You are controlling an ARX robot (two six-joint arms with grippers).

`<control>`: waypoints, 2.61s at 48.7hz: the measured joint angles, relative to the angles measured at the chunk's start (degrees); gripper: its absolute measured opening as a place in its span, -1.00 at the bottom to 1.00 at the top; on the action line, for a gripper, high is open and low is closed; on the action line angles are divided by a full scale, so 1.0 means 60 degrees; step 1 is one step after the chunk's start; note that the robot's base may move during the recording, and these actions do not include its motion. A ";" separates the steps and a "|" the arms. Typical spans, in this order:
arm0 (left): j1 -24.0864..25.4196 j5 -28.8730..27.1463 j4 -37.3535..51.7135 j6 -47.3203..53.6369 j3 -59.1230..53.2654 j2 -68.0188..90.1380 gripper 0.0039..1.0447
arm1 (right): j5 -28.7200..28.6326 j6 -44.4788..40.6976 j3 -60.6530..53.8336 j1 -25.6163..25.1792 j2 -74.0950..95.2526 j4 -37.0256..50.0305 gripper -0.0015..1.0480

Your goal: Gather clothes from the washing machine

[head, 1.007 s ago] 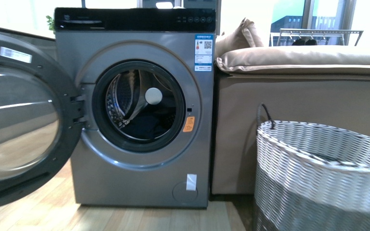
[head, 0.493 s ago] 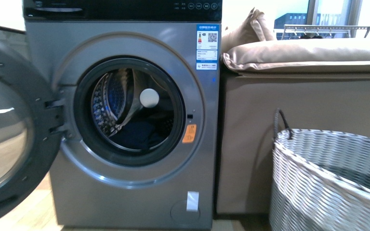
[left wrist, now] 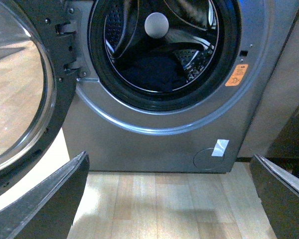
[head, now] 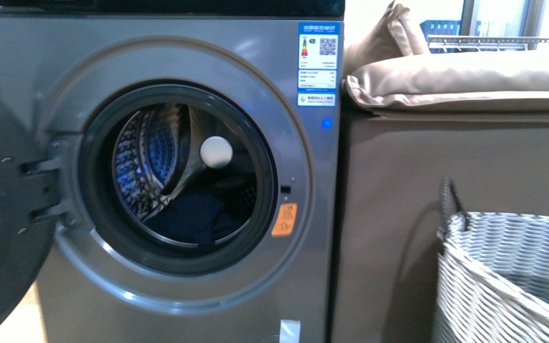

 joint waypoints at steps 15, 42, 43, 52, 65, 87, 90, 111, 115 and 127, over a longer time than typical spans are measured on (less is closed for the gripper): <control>0.0000 -0.0011 0.0000 0.0000 0.0000 0.0000 0.88 | -0.0011 0.0000 0.0000 0.0004 0.0000 0.0004 0.85; 0.0521 0.3796 0.4368 -0.1821 0.1198 0.5176 0.88 | 0.0007 0.0004 0.0000 0.0004 0.0000 0.0000 0.85; 0.0382 0.3748 0.4765 -0.1778 0.1428 0.5792 0.88 | 0.0007 0.0004 0.0000 0.0004 0.0000 0.0000 0.85; -0.0463 0.3034 0.6798 -0.1137 0.3016 0.9741 0.88 | 0.0007 0.0004 0.0000 0.0004 0.0000 0.0000 0.85; -0.0820 0.2674 0.7526 -0.0528 0.4965 1.3522 0.88 | 0.0007 0.0004 0.0000 0.0004 0.0000 0.0000 0.85; -0.0772 0.1905 0.6823 0.0492 0.8765 1.7577 0.88 | 0.0007 0.0004 0.0000 0.0004 0.0000 0.0000 0.85; -0.0772 0.1752 0.6652 0.0565 0.9286 1.8043 0.88 | 0.0007 0.0004 0.0000 0.0004 0.0000 0.0000 0.85; -0.0823 0.1373 0.5574 0.0780 1.2346 2.0320 0.88 | 0.0007 0.0004 0.0000 0.0004 0.0000 0.0000 0.85; -0.0812 0.1297 0.5151 0.0743 1.3336 2.0946 0.88 | 0.0007 0.0004 0.0000 0.0004 0.0000 0.0000 0.85; -0.0816 0.1242 0.3934 0.0685 1.6189 2.2779 0.88 | 0.0007 0.0004 0.0000 0.0004 0.0000 0.0000 0.85</control>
